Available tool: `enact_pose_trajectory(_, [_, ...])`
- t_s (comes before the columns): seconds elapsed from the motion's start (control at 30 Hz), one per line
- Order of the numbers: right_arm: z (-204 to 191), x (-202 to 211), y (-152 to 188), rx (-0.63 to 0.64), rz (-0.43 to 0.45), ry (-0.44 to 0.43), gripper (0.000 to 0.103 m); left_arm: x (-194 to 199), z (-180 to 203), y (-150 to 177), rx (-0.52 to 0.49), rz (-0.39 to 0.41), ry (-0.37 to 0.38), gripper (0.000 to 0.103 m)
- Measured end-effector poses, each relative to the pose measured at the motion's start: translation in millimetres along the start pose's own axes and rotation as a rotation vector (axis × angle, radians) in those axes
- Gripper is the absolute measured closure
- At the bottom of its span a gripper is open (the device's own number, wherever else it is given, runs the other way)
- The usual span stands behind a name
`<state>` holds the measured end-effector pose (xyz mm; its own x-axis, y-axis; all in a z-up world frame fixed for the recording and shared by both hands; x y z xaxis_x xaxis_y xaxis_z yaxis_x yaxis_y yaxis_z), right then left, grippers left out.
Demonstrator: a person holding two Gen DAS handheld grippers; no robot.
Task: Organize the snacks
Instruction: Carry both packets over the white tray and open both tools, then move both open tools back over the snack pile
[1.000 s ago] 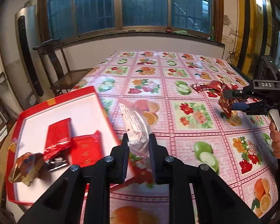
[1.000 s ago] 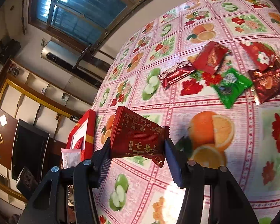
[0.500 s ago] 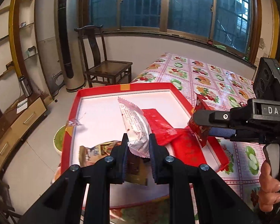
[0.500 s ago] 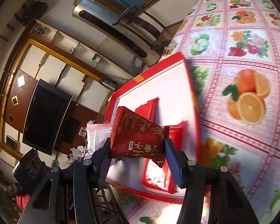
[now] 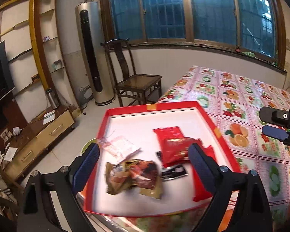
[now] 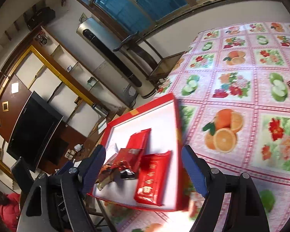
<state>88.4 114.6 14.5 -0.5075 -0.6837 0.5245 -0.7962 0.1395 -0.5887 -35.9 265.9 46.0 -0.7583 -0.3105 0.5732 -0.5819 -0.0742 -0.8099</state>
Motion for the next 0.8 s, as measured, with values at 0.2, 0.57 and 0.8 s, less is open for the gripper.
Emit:
enact_pose_trajectory(0.2, [84.2,89.6,-31.8,-0.083,0.117,0.093,0.019,25.2,102.8,-16.2,-0.099,0.024,0.147,0.005])
enact_pose_trajectory(0.57, [254.6,233.8,-77.0,-0.275,0.333,0.335,0.017,16.7,266.5,-39.9,-0.229,0.012,0.218,0.005])
enact_pose_trajectory(0.8, [301.3,246.3,-68.9,-0.350,0.320,0.440,0.017,-16.4,336.6,-48.3,-0.269,0.003,0.240,0.005])
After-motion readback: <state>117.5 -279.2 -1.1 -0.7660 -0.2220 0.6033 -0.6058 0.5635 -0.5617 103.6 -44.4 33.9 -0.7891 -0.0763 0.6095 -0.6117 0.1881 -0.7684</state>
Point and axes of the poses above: each gripper's, at about its wrist camera, not at the fingertips, and x roughly against the way its jaws point, z to its right, y to its underside, the point moved 9 cm from there along -x, roughly the way its jaws point, and after that the axes turned 2 degrees about -x, right-handed, at the moved point
